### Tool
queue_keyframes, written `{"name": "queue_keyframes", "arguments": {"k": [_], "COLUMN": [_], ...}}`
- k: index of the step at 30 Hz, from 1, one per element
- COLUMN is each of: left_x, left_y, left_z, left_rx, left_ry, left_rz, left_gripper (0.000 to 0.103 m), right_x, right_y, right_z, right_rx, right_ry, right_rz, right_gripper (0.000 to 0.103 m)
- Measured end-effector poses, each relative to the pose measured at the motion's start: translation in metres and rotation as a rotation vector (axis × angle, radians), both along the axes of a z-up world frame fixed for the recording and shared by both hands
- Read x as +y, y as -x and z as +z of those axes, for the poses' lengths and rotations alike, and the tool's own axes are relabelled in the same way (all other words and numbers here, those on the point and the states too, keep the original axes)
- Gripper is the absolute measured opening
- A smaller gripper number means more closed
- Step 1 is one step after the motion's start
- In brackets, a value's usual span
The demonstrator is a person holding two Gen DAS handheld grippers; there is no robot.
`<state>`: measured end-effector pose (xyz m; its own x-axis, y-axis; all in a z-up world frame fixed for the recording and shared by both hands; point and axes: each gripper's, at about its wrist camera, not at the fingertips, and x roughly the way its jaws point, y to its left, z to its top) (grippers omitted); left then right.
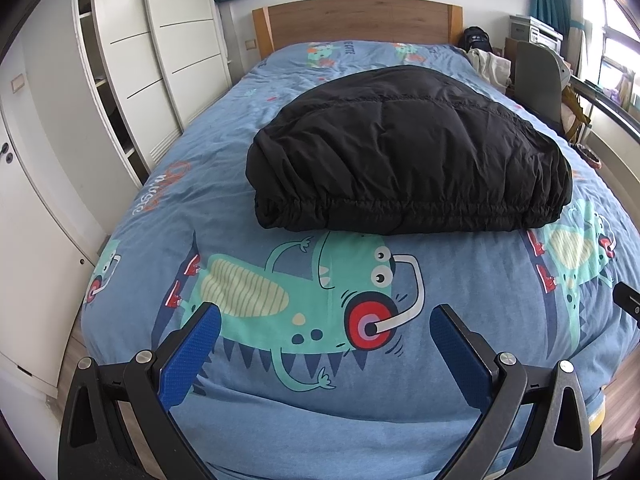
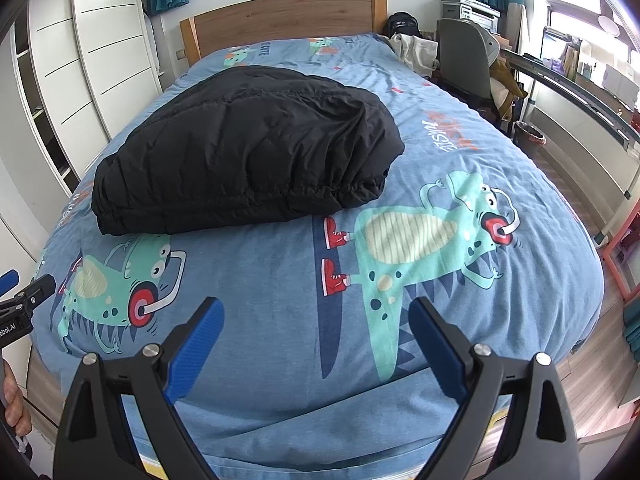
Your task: Fold large clothes
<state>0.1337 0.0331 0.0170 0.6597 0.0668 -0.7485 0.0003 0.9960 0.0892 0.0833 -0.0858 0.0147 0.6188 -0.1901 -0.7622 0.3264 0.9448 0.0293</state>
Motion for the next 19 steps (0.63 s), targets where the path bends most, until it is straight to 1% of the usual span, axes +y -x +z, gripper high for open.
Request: {"name": "queue_keyframes", "arguments": {"k": [19], "left_x": [0.0071], "left_y": [-0.0030], "left_z": [-0.0046], "left_rx": [0.028], "left_ry": [0.015], "left_rz": [0.024], "left_gripper": [0.102], "right_x": [-0.0024], "right_y": [0.0009], "right_z": [-0.0023], "right_rx": [0.003], "right_ry": [-0.002], "right_rz": [-0.011], "right_gripper": [0.094]}}
